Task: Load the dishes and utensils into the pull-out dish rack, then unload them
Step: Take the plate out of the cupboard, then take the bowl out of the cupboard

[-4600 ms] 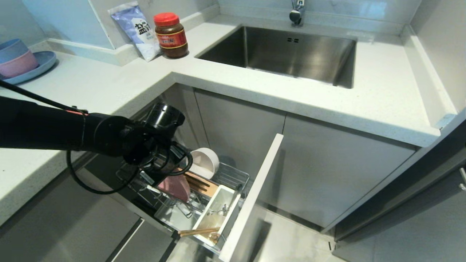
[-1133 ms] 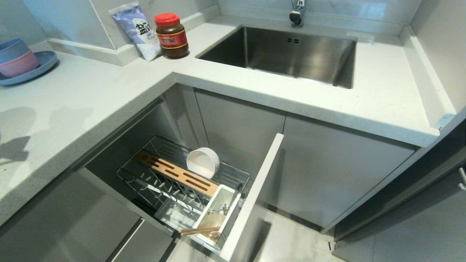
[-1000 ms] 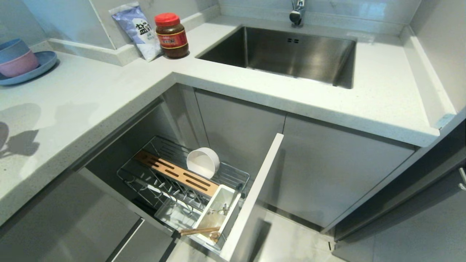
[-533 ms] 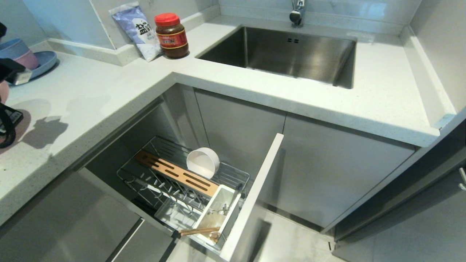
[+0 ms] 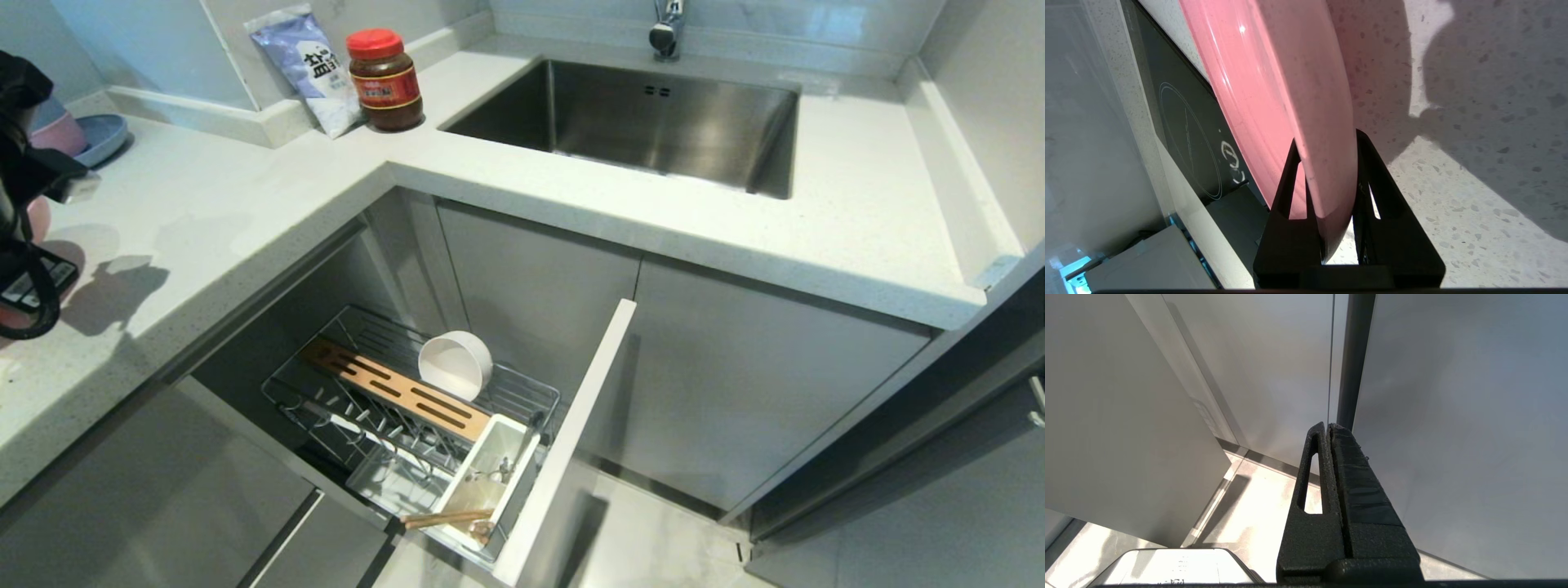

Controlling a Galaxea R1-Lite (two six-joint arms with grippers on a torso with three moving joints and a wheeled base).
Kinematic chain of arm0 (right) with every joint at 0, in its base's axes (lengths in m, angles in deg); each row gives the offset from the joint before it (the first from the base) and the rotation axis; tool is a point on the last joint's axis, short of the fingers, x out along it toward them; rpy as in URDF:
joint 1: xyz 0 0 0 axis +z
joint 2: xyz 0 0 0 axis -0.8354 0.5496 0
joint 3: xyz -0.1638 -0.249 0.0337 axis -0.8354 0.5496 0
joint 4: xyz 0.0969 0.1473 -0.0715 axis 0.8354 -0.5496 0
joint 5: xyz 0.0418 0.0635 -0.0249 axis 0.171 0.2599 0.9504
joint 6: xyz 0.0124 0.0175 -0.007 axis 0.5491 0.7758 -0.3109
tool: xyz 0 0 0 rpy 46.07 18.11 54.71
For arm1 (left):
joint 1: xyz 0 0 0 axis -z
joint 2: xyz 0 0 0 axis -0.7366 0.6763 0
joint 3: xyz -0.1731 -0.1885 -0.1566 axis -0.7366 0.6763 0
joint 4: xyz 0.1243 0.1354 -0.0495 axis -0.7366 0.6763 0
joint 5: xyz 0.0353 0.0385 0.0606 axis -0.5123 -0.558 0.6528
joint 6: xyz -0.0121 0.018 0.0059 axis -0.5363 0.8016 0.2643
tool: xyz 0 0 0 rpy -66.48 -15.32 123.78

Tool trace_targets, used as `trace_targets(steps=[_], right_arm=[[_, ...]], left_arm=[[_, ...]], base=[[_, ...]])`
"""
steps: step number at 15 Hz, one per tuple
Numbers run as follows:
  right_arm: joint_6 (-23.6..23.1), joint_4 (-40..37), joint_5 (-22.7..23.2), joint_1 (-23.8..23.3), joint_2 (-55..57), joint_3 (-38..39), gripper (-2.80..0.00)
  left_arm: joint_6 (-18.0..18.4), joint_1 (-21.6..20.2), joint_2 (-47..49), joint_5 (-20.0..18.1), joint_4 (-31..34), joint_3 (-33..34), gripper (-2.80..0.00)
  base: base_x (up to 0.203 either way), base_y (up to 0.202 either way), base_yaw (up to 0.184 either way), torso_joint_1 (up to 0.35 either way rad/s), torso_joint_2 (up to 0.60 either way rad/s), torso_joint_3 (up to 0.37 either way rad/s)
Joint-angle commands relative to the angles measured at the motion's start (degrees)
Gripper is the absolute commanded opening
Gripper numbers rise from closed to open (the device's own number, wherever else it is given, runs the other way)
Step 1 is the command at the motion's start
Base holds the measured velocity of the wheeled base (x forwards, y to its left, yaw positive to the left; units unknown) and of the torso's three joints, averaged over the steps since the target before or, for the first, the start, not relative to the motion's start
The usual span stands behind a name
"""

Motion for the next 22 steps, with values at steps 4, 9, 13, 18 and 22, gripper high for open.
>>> trace_targets(steps=[4,9,13,18,22], right_arm=[[0.00,0.02,-0.01,0.01,-0.13,0.09,-2.80],[0.00,0.02,-0.01,0.01,-0.13,0.09,-2.80],[0.00,0.02,-0.01,0.01,-0.18,0.05,-2.80],[0.00,0.02,-0.01,0.01,-0.13,0.04,-2.80],[0.00,0.02,-0.01,0.01,-0.13,0.08,-2.80]], left_arm=[[0.05,0.41,-0.08,0.17,0.38,0.30,0.00],[-0.64,1.13,-0.67,-0.13,0.08,0.24,0.00],[-1.52,2.48,-3.46,-5.46,0.23,0.69,0.00],[-10.13,6.21,-10.17,-21.08,0.04,5.42,0.00],[-26.02,13.86,-20.90,-33.91,-0.75,9.50,0.00]], base=[[0.000,0.000,0.000,0.000,0.00,0.000],[0.000,0.000,0.000,0.000,0.00,0.000],[0.000,0.000,0.000,0.000,0.00,0.000],[0.000,0.000,0.000,0.000,0.00,0.000],[0.000,0.000,0.000,0.000,0.00,0.000]])
